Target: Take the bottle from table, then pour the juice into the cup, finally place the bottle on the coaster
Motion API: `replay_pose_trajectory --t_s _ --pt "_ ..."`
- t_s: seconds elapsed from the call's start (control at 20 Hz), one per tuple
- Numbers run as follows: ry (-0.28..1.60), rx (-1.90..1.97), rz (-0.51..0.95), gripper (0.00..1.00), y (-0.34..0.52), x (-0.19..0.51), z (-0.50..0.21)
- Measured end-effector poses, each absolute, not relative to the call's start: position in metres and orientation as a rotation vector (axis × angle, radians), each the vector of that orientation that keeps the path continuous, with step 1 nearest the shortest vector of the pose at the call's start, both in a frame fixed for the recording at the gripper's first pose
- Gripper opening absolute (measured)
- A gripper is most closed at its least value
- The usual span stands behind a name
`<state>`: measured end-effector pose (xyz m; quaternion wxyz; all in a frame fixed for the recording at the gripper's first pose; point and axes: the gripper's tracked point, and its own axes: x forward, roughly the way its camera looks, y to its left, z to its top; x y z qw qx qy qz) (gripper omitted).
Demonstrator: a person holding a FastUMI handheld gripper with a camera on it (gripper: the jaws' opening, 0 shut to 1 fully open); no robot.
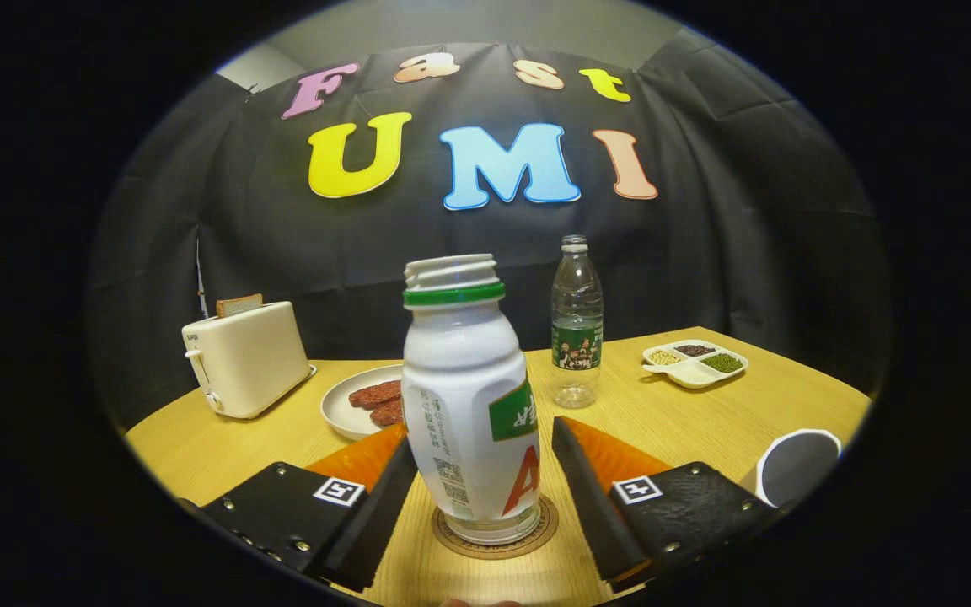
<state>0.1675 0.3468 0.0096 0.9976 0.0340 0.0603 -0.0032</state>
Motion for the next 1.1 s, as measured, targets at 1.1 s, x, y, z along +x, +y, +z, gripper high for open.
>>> replay_pose_trajectory --t_s 1.1 --pt "-0.063 0.103 0.02 0.96 0.312 0.08 0.173"
